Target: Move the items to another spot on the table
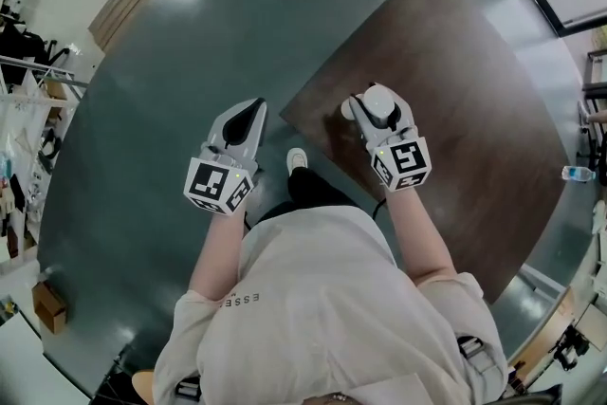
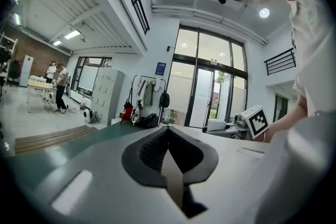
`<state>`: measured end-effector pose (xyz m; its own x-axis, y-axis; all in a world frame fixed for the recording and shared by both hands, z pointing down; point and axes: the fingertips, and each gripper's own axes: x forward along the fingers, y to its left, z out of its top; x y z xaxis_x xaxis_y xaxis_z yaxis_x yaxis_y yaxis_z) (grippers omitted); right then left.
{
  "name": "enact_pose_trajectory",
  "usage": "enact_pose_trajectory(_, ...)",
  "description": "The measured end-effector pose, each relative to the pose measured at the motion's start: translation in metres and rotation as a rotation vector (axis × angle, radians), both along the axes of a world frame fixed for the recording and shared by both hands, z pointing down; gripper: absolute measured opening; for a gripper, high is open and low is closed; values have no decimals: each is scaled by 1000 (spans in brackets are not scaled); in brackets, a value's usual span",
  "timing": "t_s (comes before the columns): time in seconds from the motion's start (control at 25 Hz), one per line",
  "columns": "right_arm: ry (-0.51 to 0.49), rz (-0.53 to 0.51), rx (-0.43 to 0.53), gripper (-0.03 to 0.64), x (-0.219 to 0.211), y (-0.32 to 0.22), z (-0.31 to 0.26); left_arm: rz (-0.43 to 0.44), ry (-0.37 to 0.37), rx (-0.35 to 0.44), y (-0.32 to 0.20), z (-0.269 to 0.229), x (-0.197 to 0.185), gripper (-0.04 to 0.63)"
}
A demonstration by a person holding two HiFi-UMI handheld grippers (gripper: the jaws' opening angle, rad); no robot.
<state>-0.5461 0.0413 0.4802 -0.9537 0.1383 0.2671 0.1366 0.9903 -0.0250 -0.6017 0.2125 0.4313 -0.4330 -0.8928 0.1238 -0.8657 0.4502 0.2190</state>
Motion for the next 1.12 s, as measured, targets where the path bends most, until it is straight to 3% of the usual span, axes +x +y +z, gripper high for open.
enact_pose_trajectory(0.32, 6, 75, 49, 170, -46, -22, 16, 54, 20, 24, -26, 5, -52, 15)
enact_pose_trajectory(0.52, 8, 143, 72, 170, -62, -28, 24, 139, 48, 10, -39, 17, -78, 15)
enact_pose_trajectory(0.88, 17, 305, 80, 170, -66, -36, 46, 297, 52, 17, -60, 34, -113, 15)
enact_pose_trajectory(1.12, 0, 353, 81, 172, -75, -25, 46, 342, 69, 21, -57, 43, -126, 15)
